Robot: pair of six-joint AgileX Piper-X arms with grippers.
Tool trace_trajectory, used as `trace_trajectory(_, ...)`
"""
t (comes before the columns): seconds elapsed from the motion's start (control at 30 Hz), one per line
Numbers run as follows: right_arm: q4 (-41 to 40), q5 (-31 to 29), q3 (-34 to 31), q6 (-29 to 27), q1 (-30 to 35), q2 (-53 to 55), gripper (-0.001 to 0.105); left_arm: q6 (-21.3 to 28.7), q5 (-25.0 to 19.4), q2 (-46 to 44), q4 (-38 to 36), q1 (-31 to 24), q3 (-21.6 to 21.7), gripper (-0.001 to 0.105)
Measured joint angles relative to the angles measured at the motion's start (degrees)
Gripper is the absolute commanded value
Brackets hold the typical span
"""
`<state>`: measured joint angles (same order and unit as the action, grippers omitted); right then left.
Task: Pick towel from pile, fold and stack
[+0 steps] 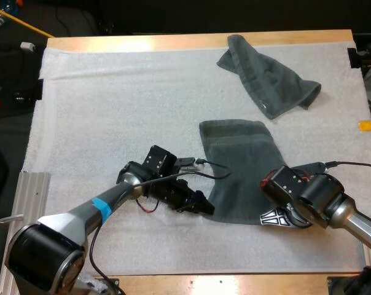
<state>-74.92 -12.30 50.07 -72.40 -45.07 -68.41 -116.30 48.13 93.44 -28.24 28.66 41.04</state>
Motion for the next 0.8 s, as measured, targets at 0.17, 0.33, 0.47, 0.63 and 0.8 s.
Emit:
trace_trajectory(0.17,0.6,0.0,0.0,0.0,0.0,0.0,0.0,-2.0,-2.7,0.0,-0.1,4.2,0.3,0.055)
trace_trajectory(0.33,0.8,0.0,0.0,0.1,0.0,0.0,0.0,-2.7,-5.0,0.2,-0.1,6.6,1.2,0.055)
trace_trajectory(0.47,0.8,0.0,0.0,0.1,0.0,0.0,0.0,-3.0,-5.4,0.5,0.0,6.6,1.2,0.044)
trace_trajectory(0.63,0.9,0.0,0.0,0.1,0.0,0.0,0.0,-3.1,-6.6,0.5,0.0,6.6,1.2,0.009)
trace_trajectory(0.8,1.3,0.0,0.0,0.1,0.0,0.0,0.0,-3.1,-7.8,0.5,0.0,6.6,1.2,0.0)
